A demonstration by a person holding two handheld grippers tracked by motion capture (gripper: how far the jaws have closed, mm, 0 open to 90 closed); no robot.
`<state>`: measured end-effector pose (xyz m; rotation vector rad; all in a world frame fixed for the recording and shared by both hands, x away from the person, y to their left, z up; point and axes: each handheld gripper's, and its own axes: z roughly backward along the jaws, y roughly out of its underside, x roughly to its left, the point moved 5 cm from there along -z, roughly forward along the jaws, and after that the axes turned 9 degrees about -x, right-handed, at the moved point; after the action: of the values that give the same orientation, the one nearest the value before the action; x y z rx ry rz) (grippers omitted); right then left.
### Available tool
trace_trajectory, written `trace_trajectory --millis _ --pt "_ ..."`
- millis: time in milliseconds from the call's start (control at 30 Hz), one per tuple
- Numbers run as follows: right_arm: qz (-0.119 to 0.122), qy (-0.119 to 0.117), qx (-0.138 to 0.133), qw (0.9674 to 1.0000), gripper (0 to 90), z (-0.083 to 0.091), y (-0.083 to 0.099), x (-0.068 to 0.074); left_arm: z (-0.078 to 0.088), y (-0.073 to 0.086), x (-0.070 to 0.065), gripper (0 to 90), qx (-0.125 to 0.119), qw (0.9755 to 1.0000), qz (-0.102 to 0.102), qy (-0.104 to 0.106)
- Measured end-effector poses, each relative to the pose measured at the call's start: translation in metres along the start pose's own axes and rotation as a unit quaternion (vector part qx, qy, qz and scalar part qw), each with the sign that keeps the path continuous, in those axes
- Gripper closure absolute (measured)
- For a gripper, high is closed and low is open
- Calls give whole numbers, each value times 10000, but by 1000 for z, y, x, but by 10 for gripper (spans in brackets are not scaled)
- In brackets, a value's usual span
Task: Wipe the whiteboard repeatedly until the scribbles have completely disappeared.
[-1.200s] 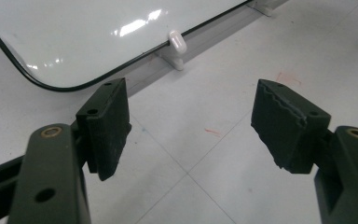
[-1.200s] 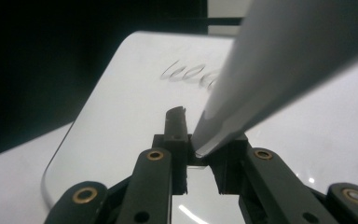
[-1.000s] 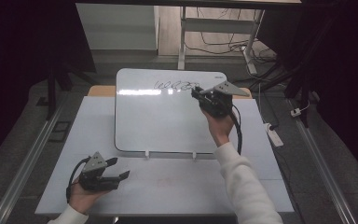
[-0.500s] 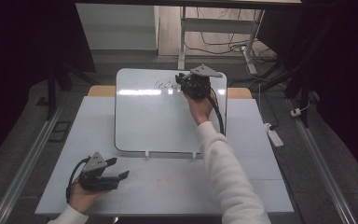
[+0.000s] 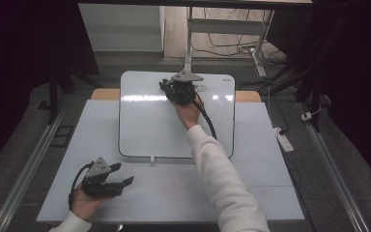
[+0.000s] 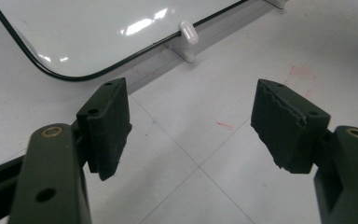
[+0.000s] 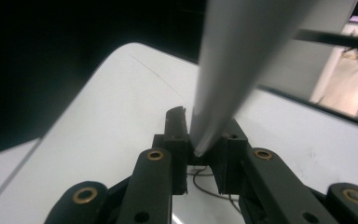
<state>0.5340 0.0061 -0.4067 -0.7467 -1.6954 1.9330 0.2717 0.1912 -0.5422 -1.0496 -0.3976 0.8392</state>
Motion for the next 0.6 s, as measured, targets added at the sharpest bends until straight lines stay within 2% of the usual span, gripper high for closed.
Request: trace_trajectory --millis 33,100,133,167,200,233,267,300,333,400,433,500,567,600 --pt "-33 90 -48 9999 774 0 -2 -4 0 0 0 288 4 10000 -5 -2" --pt "-291 317 -187 9989 774 2 -6 -14 0 0 -1 288 7 10000 -7 1" --pt "-397 299 -218 9985 774 2 -6 -16 0 0 -1 288 11 10000 -12 5" --pt "-402 255 -194 9987 775 1 -5 -13 -1 0 0 288 17 10000 -10 2" --pt "-333 85 -106 9994 774 -2 -2 -6 -1 0 0 288 19 10000 -1 4" --pt "-333 85 -106 9994 774 -2 -2 -6 -1 0 0 288 19 10000 -1 4" --pt "-40 -196 81 9998 775 -5 3 8 -2 0 0 288 35 10000 3 2" --pt "102 -153 120 9998 774 -6 2 9 -2 1 0 288 37 10000 2 1" --pt "104 -91 85 9999 774 -5 0 6 -1 1 0 288 30 10000 7 0" --pt "-79 209 -100 9997 774 -2 -5 -7 -1 1 0 288 19 10000 12 -5" --pt "-195 260 -148 9994 775 -1 -6 -11 -1 1 0 288 15 10000 9 -4" --pt "-163 100 -67 9998 775 -2 -2 -4 -1 1 1 288 17 10000 12 -3" --pt "88 -281 174 9994 775 -5 6 13 -1 1 1 288 22 10000 13 4" --pt "210 -375 250 9988 775 -6 8 18 -1 1 1 288 28 10000 10 3"
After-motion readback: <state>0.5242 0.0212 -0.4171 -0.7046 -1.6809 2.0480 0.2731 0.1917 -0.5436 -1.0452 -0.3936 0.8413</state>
